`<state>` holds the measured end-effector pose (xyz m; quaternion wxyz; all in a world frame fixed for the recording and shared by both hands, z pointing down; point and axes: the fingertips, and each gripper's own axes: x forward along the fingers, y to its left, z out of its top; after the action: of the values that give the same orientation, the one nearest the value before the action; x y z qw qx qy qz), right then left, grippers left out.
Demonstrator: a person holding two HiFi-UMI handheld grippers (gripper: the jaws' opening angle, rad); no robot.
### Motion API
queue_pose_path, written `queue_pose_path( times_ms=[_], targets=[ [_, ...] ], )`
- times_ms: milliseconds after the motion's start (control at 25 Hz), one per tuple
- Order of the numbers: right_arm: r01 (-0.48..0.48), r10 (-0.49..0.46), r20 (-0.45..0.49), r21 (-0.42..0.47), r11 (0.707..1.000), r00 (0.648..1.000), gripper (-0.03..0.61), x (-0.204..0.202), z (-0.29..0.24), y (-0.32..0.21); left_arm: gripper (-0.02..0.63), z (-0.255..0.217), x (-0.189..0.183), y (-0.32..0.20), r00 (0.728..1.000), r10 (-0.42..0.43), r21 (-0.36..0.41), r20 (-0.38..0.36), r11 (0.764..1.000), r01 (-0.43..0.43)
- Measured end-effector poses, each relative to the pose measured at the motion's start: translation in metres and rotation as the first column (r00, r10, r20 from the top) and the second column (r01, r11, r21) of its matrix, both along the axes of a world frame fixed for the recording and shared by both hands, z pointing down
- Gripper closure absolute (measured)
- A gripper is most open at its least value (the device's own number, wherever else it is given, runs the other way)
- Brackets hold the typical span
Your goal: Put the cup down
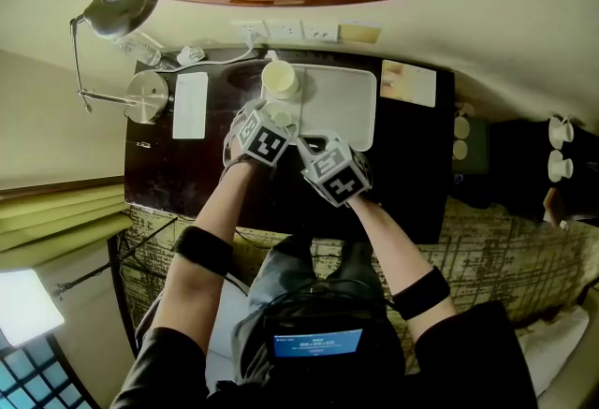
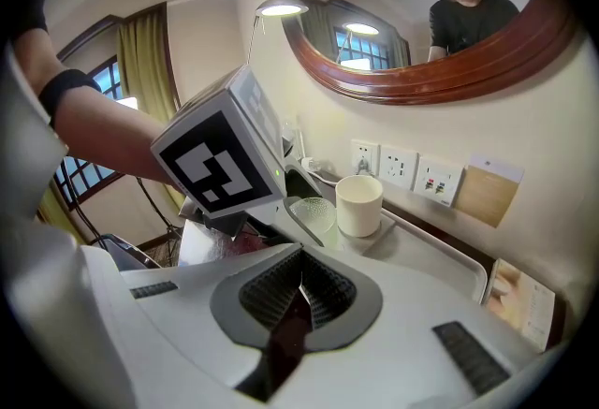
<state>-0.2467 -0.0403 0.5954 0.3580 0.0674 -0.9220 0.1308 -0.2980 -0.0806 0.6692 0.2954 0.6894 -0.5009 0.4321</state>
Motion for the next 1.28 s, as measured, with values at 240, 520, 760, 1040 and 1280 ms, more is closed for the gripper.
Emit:
queue_pose_path(
  times_ms=[240,520,760,1040,1280],
  targets=[
    [0.001,-0.001,-0.005,-0.001,1.000,1.000,0.578,0.002,0.002,-0.001,0.233,0.003,0.000,-0.002,1.000,-0.010,0.012,-0.013,1.000,0.010],
    [-0.002,0.002,-0.008,-0.003,1.000,1.000,0.578,0.006,0.002,-0.004,0.177,-0.003,0.005,-0.004,1.000,0.012,0.045,0.015,0.999,-0.013],
    [-0.003,0.003,-0.001,0.010,1.000,1.000,0.578,0.010,-0.005,-0.006,0.167,-0.015,0.006,0.000,0.999,0.020,0.057,0.034,0.998,-0.022],
    [0.004,-0.005,0.006,0.066,0.998,1.000,0.578,0.036,-0.036,-0.015,0.186,-0.077,0.027,0.003,0.997,0.004,0.178,0.074,0.984,-0.017],
    [-0.005,0.003,0.011,0.141,0.990,1.000,0.578,0.078,-0.068,-0.033,0.515,-0.152,0.054,0.007,0.996,-0.075,0.378,0.047,0.924,0.051]
  ],
)
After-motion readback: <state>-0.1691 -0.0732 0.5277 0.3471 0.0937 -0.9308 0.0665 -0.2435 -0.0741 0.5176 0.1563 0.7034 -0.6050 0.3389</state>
